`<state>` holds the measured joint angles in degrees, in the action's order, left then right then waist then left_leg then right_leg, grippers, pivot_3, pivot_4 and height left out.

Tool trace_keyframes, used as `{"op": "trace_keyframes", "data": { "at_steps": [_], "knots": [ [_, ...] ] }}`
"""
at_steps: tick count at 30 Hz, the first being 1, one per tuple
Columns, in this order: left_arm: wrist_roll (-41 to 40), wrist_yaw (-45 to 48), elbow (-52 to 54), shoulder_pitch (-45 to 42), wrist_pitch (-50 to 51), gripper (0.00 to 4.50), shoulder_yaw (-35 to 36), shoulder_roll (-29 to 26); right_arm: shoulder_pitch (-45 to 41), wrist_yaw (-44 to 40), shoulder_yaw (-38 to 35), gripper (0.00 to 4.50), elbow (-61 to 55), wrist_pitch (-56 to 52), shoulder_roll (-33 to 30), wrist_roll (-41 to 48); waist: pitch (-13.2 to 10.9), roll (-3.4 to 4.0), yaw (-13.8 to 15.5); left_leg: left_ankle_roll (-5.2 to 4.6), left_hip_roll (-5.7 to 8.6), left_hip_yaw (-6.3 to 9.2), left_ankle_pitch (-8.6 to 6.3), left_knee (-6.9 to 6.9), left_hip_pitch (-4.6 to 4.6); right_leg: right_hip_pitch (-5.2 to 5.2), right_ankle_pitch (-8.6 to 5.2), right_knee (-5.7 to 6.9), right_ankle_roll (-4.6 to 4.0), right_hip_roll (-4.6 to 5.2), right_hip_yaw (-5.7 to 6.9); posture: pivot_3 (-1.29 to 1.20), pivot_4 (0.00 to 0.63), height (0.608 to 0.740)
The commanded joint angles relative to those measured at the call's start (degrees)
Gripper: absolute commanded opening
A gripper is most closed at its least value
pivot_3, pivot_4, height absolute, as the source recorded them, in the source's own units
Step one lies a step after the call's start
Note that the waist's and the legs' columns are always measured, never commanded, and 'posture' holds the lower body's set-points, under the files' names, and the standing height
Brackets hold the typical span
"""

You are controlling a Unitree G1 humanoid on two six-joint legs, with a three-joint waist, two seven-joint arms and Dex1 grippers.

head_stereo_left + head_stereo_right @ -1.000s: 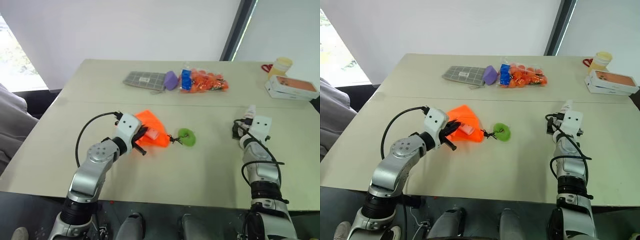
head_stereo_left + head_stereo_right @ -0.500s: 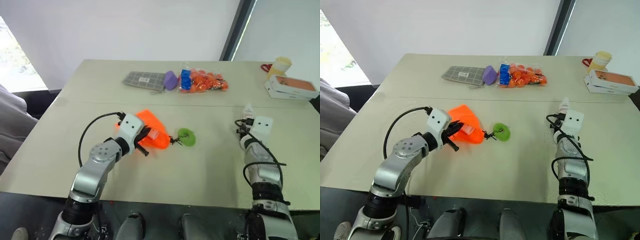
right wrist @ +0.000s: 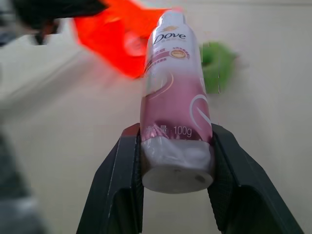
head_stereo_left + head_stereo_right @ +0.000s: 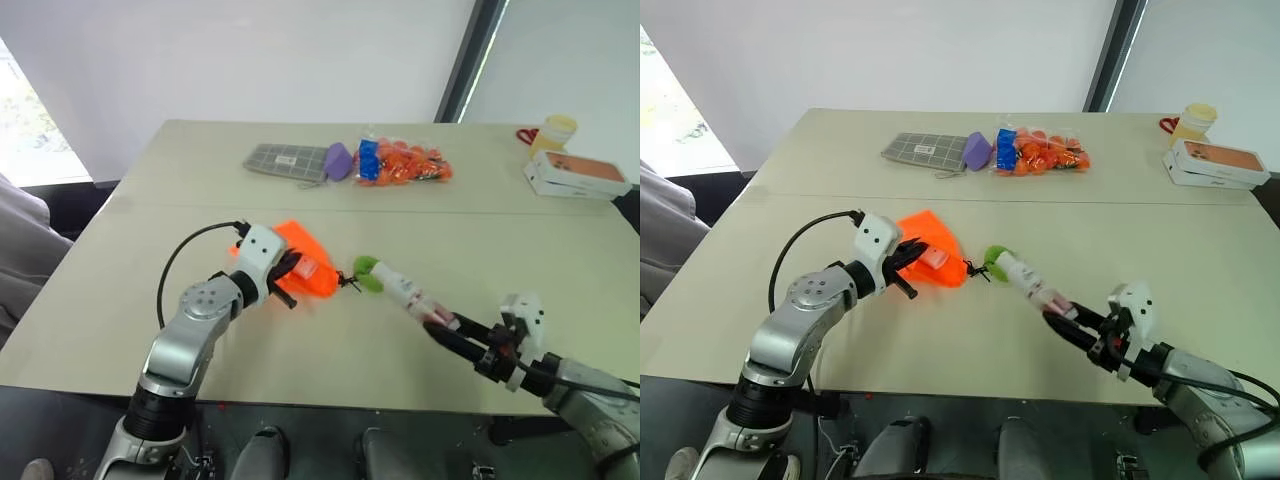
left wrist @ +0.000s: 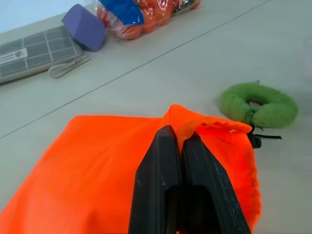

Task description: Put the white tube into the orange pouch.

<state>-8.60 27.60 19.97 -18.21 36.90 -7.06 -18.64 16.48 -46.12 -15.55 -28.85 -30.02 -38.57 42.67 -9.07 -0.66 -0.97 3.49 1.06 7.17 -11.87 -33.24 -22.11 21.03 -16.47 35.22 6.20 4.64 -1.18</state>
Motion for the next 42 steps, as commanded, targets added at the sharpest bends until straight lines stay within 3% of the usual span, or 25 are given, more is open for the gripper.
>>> {"op": "trace_keyframes", "data": {
  "at_steps": [1, 8, 15, 26, 33, 39, 40, 42],
  "knots": [
    [-0.6, 0.5, 0.2, -1.3, -1.5, 0.0, 0.7, -0.5, -1.4, -0.7, 5.0, 1.15, -5.4, -0.4, -0.1, -0.4, 0.0, -0.07, 0.2, 0.1, 0.0, 0.0, -0.06, 0.0, -0.03, 0.03, 0.01, 0.0, -0.01, 0.0, 0.01, 0.0, 0.15, 0.724],
    [-0.7, 1.5, 1.0, -1.5, -2.4, 0.0, -0.8, -1.3, -11.3, 6.2, 18.4, 1.15, -0.9, 0.6, 5.5, -12.1, 0.0, -0.14, 0.5, -0.03, 0.06, 0.03, 0.03, -0.01, -0.29, 0.21, 0.17, -0.12, -0.25, 0.08, 0.03, 0.0, 0.15, 0.724],
    [-1.8, 3.3, 4.4, 0.1, -2.3, 0.0, -2.2, -2.2, -19.6, 10.7, 24.3, 1.15, 4.5, 1.2, 11.3, -18.9, 0.0, -0.15, 0.5, -0.03, 0.04, 0.07, 0.03, 0.17, -0.28, 0.26, 0.08, -0.09, -0.08, 0.04, 0.07, 0.0, 0.15, 0.724],
    [-3.5, 6.7, 7.3, 2.9, -1.3, 0.0, -4.7, -4.8, -33.7, 20.5, 28.3, 1.15, 14.6, -1.4, 23.2, -26.3, 0.0, -0.13, 0.3, -0.04, 0.03, 0.1, 0.04, 0.13, -0.21, 0.25, 0.14, 0.01, -0.17, 0.0, 0.06, 0.0, 0.15, 0.724],
    [-3.7, 6.5, 6.7, 2.9, -1.6, 0.0, -4.2, -5.5, -38.0, 21.5, 30.6, 1.15, 19.3, -1.5, 26.1, -30.0, 0.0, -0.11, 0.2, -0.04, 0.03, 0.1, 0.04, 0.15, -0.21, 0.27, 0.14, 0.03, -0.16, -0.01, 0.06, 0.0, 0.15, 0.724],
    [-3.8, 6.4, 6.2, 3.8, -2.0, 0.0, -3.0, -6.6, -36.3, 20.8, 29.9, 4.09, 16.5, -2.9, 24.2, -31.0, 0.0, -0.11, 0.2, -0.04, 0.03, 0.11, 0.04, 0.14, -0.2, 0.28, 0.14, 0.06, -0.16, -0.02, 0.06, 0.0, 0.15, 0.724],
    [-3.8, 6.5, 5.8, 4.0, -2.3, 0.0, -2.5, -7.0, -35.4, 20.3, 29.8, 4.44, 15.1, -3.5, 23.0, -31.1, 0.0, -0.11, 0.2, -0.04, 0.03, 0.11, 0.04, 0.14, -0.2, 0.28, 0.14, 0.07, -0.16, -0.02, 0.06, 0.0, 0.15, 0.724],
    [-4.0, 6.9, 4.9, 4.6, -2.9, 0.0, -1.4, -7.7, -33.1, 18.0, 29.2, 4.44, 11.7, -4.3, 20.2, -29.9, 0.0, -0.11, 0.2, -0.04, 0.03, 0.11, 0.04, 0.14, -0.2, 0.28, 0.14, 0.06, -0.16, -0.01, 0.06, 0.0, 0.15, 0.724]
  ]
}}
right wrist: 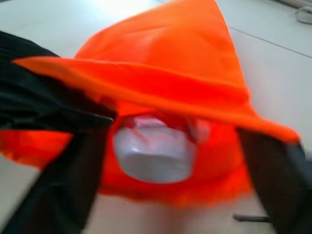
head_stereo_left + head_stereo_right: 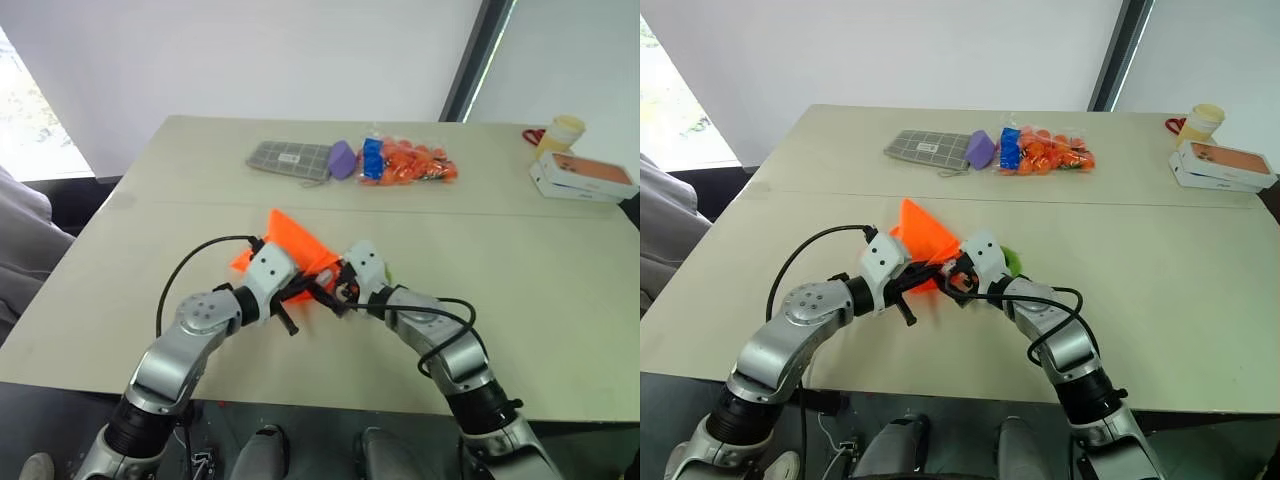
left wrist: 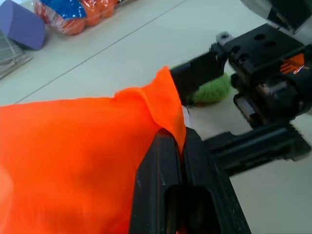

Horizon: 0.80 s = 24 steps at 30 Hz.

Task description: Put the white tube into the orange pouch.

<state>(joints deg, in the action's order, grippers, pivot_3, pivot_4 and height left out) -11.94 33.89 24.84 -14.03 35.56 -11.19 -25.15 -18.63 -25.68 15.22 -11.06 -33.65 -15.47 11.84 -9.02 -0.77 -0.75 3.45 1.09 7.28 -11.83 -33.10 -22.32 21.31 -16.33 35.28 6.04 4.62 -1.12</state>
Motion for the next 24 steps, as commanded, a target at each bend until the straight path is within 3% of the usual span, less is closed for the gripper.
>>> {"op": "trace_keyframes", "data": {
  "at_steps": [1, 10, 15, 24],
  "knots": [
    [-0.9, 0.7, -0.4, 0.9, -1.9, 0.0, 3.4, -1.6, 3.3, -3.8, -2.1, 4.44, -8.0, -1.1, -4.3, 1.9, 0.0, 0.0, 0.1, 0.0, 0.0, 0.0, 0.0, 0.0, -0.01, 0.0, 0.0, 0.0, 0.0, 0.0, 0.0, 0.0, 0.15, 0.724],
    [-2.7, 4.1, -3.9, 5.4, -5.6, 0.0, 8.2, -5.4, 11.0, -12.2, -10.0, 4.44, -19.2, -4.1, -13.3, 11.8, 0.0, 0.0, 0.0, 0.0, -0.03, 0.0, -0.01, 0.0, 0.01, 0.0, -0.02, -0.02, -0.01, 0.02, 0.0, 0.0, 0.15, 0.724],
    [-2.7, 5.1, -6.4, 7.1, -8.0, 0.0, 9.6, -6.8, 9.1, -8.6, -14.2, 4.44, -13.0, -5.0, -13.4, 10.4, 0.0, -0.01, 0.1, 0.01, -0.03, -0.01, -0.01, -0.02, 0.0, 0.0, 0.0, -0.05, -0.05, 0.06, 0.0, 0.0, 0.15, 0.724],
    [-3.1, 6.5, -9.3, 8.8, -11.4, 0.0, 11.2, -7.3, 1.2, 0.8, -18.1, 4.44, 1.3, -11.3, -7.6, 9.9, 0.0, 0.02, 0.1, 0.0, -0.03, -0.01, -0.01, 0.06, -0.03, 0.06, 0.01, -0.06, -0.08, 0.05, 0.0, 0.0, 0.15, 0.724]
  ]
}}
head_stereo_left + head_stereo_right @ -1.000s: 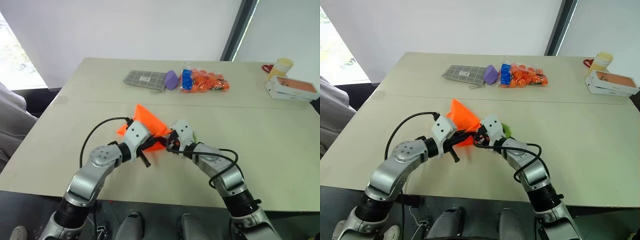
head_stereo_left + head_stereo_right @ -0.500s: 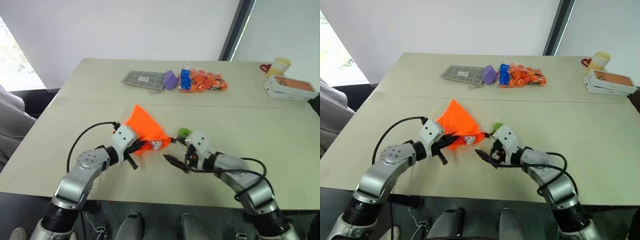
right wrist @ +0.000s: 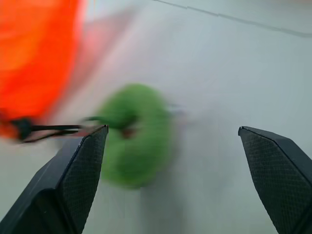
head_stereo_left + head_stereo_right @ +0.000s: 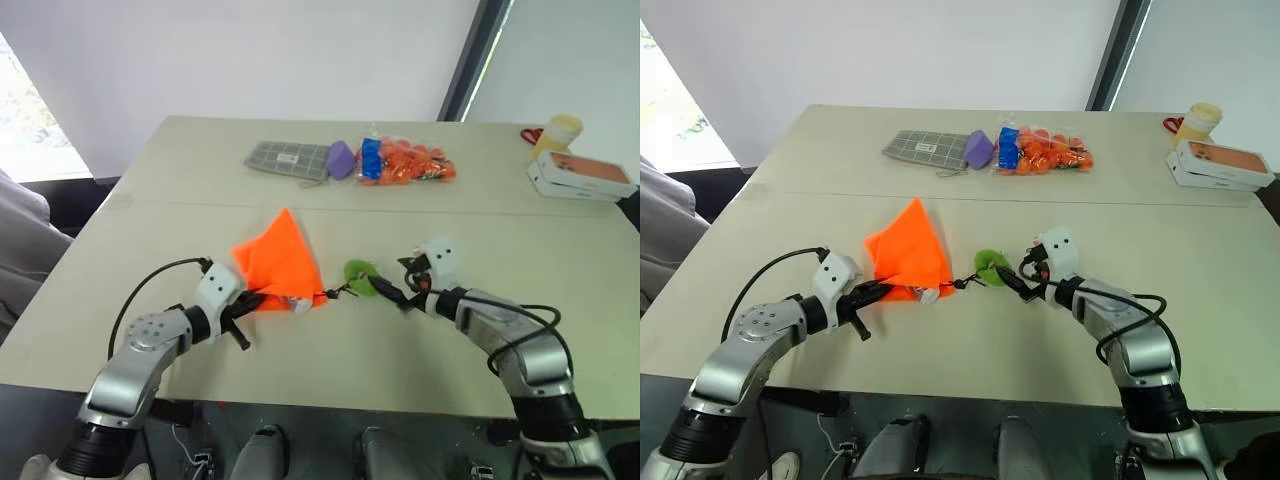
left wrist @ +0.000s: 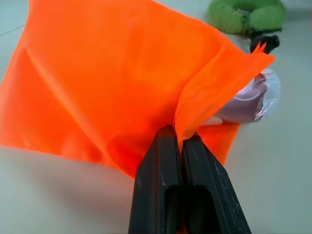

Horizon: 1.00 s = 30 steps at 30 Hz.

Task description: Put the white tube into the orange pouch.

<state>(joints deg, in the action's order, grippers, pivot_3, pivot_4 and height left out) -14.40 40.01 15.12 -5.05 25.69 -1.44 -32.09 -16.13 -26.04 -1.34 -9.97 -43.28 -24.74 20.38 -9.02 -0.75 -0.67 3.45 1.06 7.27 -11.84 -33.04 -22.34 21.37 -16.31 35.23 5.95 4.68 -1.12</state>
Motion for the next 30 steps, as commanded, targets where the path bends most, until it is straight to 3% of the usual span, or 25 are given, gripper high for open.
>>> {"op": "trace_keyframes", "data": {
  "at_steps": [1, 5, 8, 12, 15, 22, 26, 30],
  "knots": [
    [-0.7, 0.4, 0.4, -0.2, -1.7, 0.0, 1.5, -0.2, -1.7, 1.4, -1.6, 4.44, 0.6, -2.5, 2.4, 1.8, 0.0, 0.01, 0.0, 0.0, 0.0, 0.0, 0.0, 0.01, -0.01, 0.0, 0.0, 0.0, 0.0, 0.0, 0.0, 0.0, 0.15, 0.724],
    [-3.0, 1.0, 1.3, -0.1, -0.2, 0.0, 1.8, 0.8, -2.7, 1.7, -0.2, 4.44, 0.5, -5.1, 4.2, 1.9, 0.0, 0.02, -0.1, 0.0, 0.0, -0.01, 0.0, 0.0, -0.01, -0.01, 0.0, 0.0, 0.01, 0.0, -0.01, 0.0, 0.15, 0.724],
    [-5.1, 1.7, 2.7, 0.4, 1.2, 0.9, 2.0, 1.2, -3.4, 2.1, 0.6, 4.5, 0.2, -6.2, 5.3, 1.9, 0.0, 0.02, -0.2, 0.0, 0.0, 0.0, 0.0, -0.01, 0.0, -0.01, 0.0, 0.0, 0.0, 0.0, -0.01, 0.0, 0.15, 0.724],
    [-4.0, 0.1, 2.6, 0.2, 0.4, 2.89, 1.7, 1.4, -3.9, 2.1, 3.5, 4.5, 0.2, -6.4, 4.8, -0.2, 0.0, 0.03, -0.1, 0.0, 0.0, 0.01, 0.0, -0.01, 0.01, -0.01, 0.0, 0.01, 0.0, -0.01, 0.0, 0.0, 0.15, 0.724],
    [-5.0, 0.2, 2.5, 0.1, -0.6, 2.95, 2.4, 1.9, -3.9, 2.7, 6.3, 3.6, 0.6, -5.7, 3.9, -3.2, 0.0, 0.02, -0.2, 0.0, 0.0, 0.0, 0.0, -0.01, 0.01, -0.01, 0.01, 0.01, 0.0, -0.01, -0.01, 0.0, 0.15, 0.724],
    [-6.1, -1.2, 0.0, -1.5, -3.2, 2.95, 6.0, 3.5, -2.2, 1.1, 6.1, 0.02, -1.8, -2.3, 1.7, -4.3, 0.0, 0.03, 0.0, 0.0, 0.0, 0.0, 0.0, -0.01, 0.02, -0.02, 0.0, 0.0, 0.0, -0.01, 0.0, 0.0, 0.15, 0.724],
    [-7.0, -2.7, -1.5, -2.9, -3.7, 2.95, 7.7, 4.6, -1.7, 0.7, 2.9, 0.02, -2.8, 0.4, 1.3, -3.1, 0.0, 0.02, 0.1, 0.0, 0.02, 0.0, 0.0, -0.04, 0.0, -0.04, 0.0, -0.01, 0.01, 0.0, 0.01, 0.0, 0.15, 0.724],
    [-8.8, -3.4, -2.3, -4.8, -2.7, 2.95, 9.2, 5.6, -1.5, -0.5, -5.7, 0.02, -5.0, 4.2, 3.7, 3.7, 0.0, 0.03, -0.1, 0.0, 0.02, 0.0, 0.0, -0.03, -0.01, -0.03, 0.01, -0.01, 0.02, -0.02, 0.01, 0.0, 0.15, 0.724]
  ]
}}
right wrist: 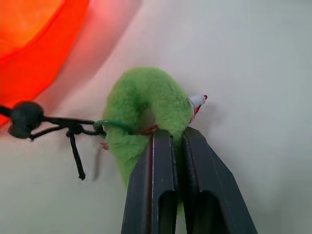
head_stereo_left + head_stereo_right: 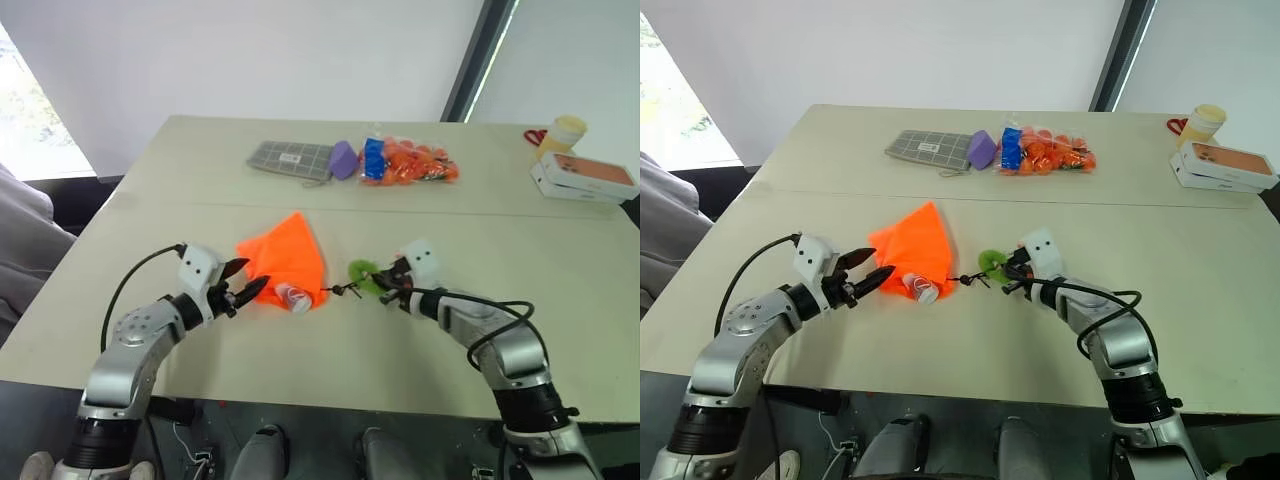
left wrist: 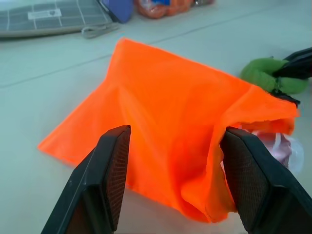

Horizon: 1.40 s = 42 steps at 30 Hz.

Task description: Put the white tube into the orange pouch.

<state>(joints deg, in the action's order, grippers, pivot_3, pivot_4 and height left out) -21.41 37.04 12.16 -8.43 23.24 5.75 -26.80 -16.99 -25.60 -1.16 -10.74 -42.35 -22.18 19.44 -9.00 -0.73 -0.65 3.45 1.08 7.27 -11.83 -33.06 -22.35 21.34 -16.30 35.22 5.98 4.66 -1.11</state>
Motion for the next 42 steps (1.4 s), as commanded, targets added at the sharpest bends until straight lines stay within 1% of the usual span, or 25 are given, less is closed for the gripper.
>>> {"op": "trace_keyframes", "data": {
  "at_steps": [1, 4, 8, 11, 12, 13, 17, 24, 28, 34, 38, 42],
  "knots": [
    [-2.5, -0.5, 0.7, -2.0, 0.1, 2.95, 2.1, 0.6, -0.7, -1.3, -8.0, 0.02, -5.3, 3.4, 1.9, 7.1, 0.0, 0.0, -0.1, 0.0, 0.0, 0.0, 0.0, 0.01, 0.0, 0.0, 0.0, 0.0, 0.0, -0.01, 0.0, 0.0, 0.15, 0.724],
    [-3.3, -0.5, 0.7, -3.5, 0.7, 2.95, 1.9, 0.9, -1.0, -1.5, -12.5, 0.02, -7.7, 2.3, 3.7, 13.2, 0.0, 0.0, -0.1, 0.0, -0.02, 0.0, 0.0, 0.01, 0.01, -0.01, 0.0, 0.0, 0.01, -0.03, 0.0, 0.0, 0.15, 0.724],
    [-5.9, 1.2, 1.5, -4.6, 2.1, 2.95, 1.2, 1.3, -0.8, -1.2, -13.5, 0.02, -9.0, 1.5, 3.8, 16.6, 0.0, 0.01, -0.1, 0.0, -0.02, 0.0, 0.0, 0.01, 0.02, -0.02, 0.0, 0.01, 0.01, -0.03, -0.01, 0.0, 0.15, 0.724],
    [-6.7, 2.2, 2.4, -5.6, 2.7, 3.83, -0.2, 1.4, -1.0, -0.8, -13.8, 0.0, -10.0, 1.7, 4.4, 19.1, 0.0, 0.03, -0.1, 0.0, -0.02, -0.01, 0.0, 0.01, 0.02, -0.01, 0.0, 0.01, 0.0, -0.03, -0.01, 0.0, 0.15, 0.724],
    [-6.3, 1.8, 2.2, -6.1, 2.6, 4.33, -0.6, 1.5, -1.2, -0.6, -14.0, 0.0, -10.3, 1.7, 4.6, 20.0, 0.0, 0.03, -0.1, 0.0, -0.02, -0.01, 0.0, 0.01, 0.02, -0.01, 0.0, 0.01, 0.0, -0.03, 0.0, 0.0, 0.15, 0.724],
    [-6.5, 1.8, 2.0, -6.5, 2.9, 4.45, -0.8, 1.7, -1.5, -0.2, -14.3, 0.0, -10.7, 1.8, 4.9, 21.1, 0.0, 0.03, -0.1, 0.0, -0.02, 0.0, 0.0, 0.01, 0.02, -0.01, 0.0, 0.01, 0.0, -0.03, -0.01, 0.0, 0.15, 0.724],
    [-7.5, 3.6, 2.4, -7.6, 4.2, 4.45, -2.3, 1.7, -3.0, 0.9, -15.2, 0.0, -11.7, 1.4, 5.5, 25.5, 0.0, 0.05, -0.2, 0.0, -0.01, -0.01, 0.0, 0.0, 0.01, -0.01, 0.0, 0.0, 0.0, -0.03, -0.02, 0.0, 0.15, 0.724],
    [-7.5, 6.6, 1.8, -11.6, 4.5, 4.45, -7.2, 3.5, -3.9, 1.4, -13.2, 0.0, -12.5, 1.4, 4.4, 26.7, 0.0, 0.06, 0.0, 0.0, -0.01, -0.01, 0.0, 0.01, 0.0, -0.01, -0.01, -0.01, 0.0, -0.02, -0.01, 0.0, 0.15, 0.724],
    [-7.7, 8.4, -4.9, -17.2, 3.8, 4.45, -8.3, 6.9, -4.3, 1.0, -11.5, 0.0, -12.9, 1.4, 3.7, 26.6, 0.0, 0.06, 0.0, -0.01, 0.0, -0.01, 0.01, -0.01, -0.01, -0.01, 0.0, -0.01, 0.0, -0.03, 0.0, 0.0, 0.15, 0.724],
    [-9.1, 16.0, -17.2, -23.8, 5.5, 4.45, -8.6, 7.6, -4.3, 1.3, -9.8, 0.0, -12.8, 2.7, 2.8, 24.9, 0.0, 0.07, -0.3, -0.02, -0.01, -0.01, 0.01, 0.03, 0.0, 0.02, 0.0, 0.0, 0.02, -0.06, 0.01, 0.0, 0.15, 0.724],
    [-8.4, 18.7, -21.5, -25.5, 4.5, 4.45, -8.1, 6.9, -5.6, 3.4, -10.4, 0.0, -12.5, 4.5, 3.3, 23.5, 0.0, 0.07, -0.3, -0.02, -0.01, -0.01, 0.01, 0.03, -0.01, 0.02, -0.01, 0.0, 0.06, -0.06, 0.01, 0.0, 0.15, 0.724],
    [-8.2, 19.5, -21.3, -24.8, 3.8, 4.45, -7.8, 6.4, -7.0, 5.4, -11.6, 0.0, -12.9, 4.7, 4.1, 25.1, 0.0, 0.07, -0.2, -0.02, -0.01, 0.0, 0.01, 0.02, -0.01, 0.02, -0.01, 0.0, 0.06, -0.06, 0.01, 0.0, 0.15, 0.724]
  ]
}}
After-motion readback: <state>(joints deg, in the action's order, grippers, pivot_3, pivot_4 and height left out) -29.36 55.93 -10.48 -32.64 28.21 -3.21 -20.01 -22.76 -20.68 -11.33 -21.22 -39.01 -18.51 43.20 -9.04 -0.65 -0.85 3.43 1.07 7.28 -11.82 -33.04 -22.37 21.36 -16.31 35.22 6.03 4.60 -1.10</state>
